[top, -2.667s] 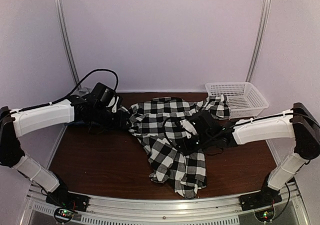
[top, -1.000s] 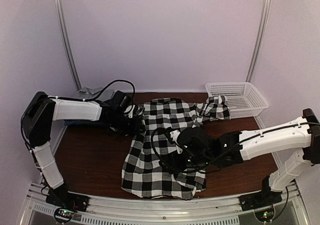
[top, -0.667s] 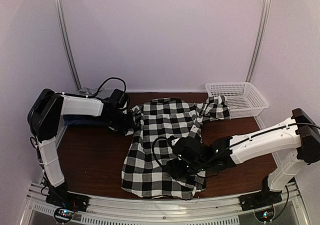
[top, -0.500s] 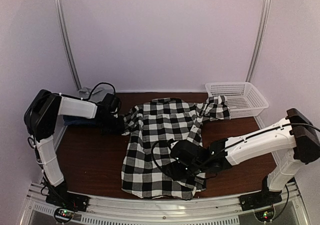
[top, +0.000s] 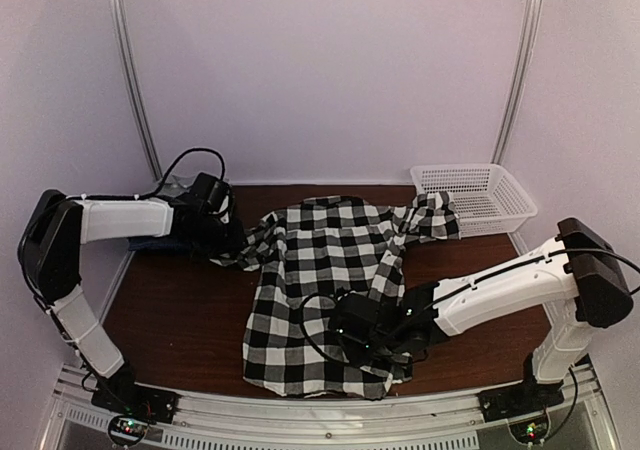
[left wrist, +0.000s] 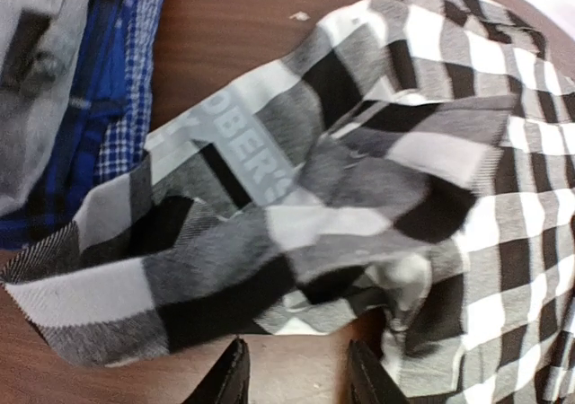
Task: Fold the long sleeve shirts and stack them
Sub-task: Smooth out the crumpled shirt at the center of the board.
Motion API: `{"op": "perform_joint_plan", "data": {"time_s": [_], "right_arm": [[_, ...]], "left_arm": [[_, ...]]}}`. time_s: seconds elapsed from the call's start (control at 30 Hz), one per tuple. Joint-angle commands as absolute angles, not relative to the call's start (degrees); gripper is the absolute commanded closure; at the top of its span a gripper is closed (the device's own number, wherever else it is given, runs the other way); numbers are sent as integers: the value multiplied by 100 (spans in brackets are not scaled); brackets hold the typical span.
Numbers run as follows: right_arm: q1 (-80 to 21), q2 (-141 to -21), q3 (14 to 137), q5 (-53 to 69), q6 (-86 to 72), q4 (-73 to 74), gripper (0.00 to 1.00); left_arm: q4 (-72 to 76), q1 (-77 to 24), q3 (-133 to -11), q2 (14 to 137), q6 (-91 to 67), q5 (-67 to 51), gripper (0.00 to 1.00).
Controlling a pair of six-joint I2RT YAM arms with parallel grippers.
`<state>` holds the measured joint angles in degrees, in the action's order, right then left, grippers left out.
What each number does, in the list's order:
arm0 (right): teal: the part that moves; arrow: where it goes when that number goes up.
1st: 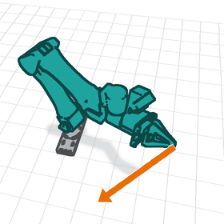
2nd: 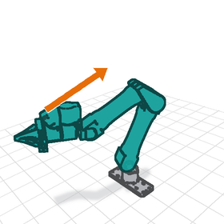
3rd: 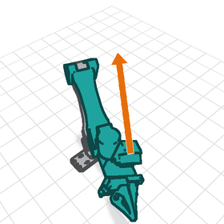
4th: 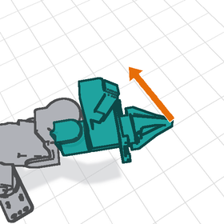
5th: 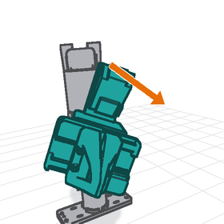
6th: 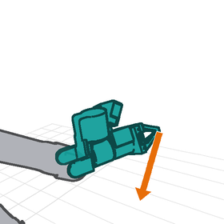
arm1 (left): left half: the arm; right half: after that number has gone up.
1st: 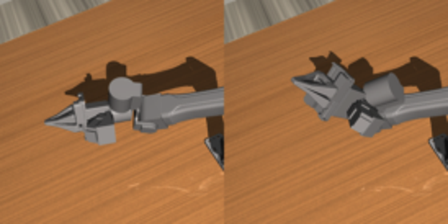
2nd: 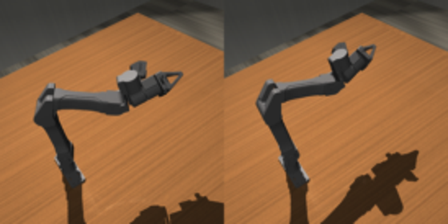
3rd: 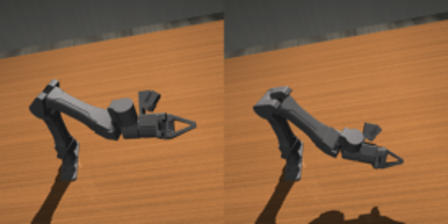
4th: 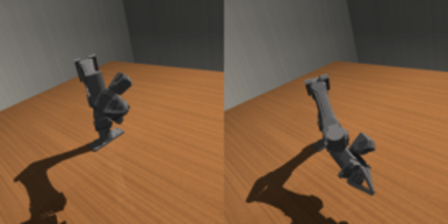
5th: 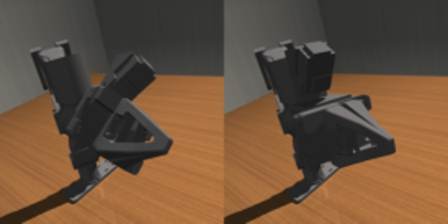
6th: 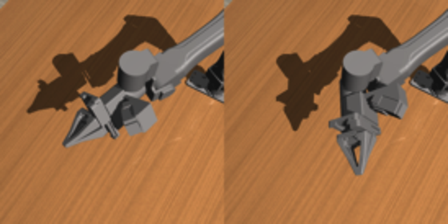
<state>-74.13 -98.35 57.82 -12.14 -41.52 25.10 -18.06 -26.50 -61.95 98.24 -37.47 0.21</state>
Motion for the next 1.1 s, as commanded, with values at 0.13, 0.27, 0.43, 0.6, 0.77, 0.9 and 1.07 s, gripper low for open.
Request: {"op": "perform_joint_plan", "data": {"time_s": [0.13,0.27,0.43,0.6,0.77,0.9,1.07], "right_arm": [[-7462,-9798,5857,-1281,-4227,2583,52],[-7464,-9886,5862,-1281,-4255,2527,51],[-7462,-9937,5880,-1437,-4342,2627,73],[-7459,-9662,5897,-1766,-4503,3029,100],[-7459,-8874,5802,-2037,-4735,3689,100],[-7462,-8000,5477,-2075,-5098,4317,100],[-7507,-6933,4855,-1804,-5689,5148,100]], "left_arm": [[-1696,-3336,-7015,9904,-3674,-458,62],[-1650,-3567,-7564,10667,-3648,-526,62],[-1664,-3594,-7935,11391,-3647,-395,63],[-1786,-3526,-7819,11550,-3663,111,63],[-1836,-3262,-7550,11550,-3576,255,64],[-1813,-3039,-7385,11558,-3463,214,64],[-1804,-2901,-7345,11558,-3338,122,64]]}}
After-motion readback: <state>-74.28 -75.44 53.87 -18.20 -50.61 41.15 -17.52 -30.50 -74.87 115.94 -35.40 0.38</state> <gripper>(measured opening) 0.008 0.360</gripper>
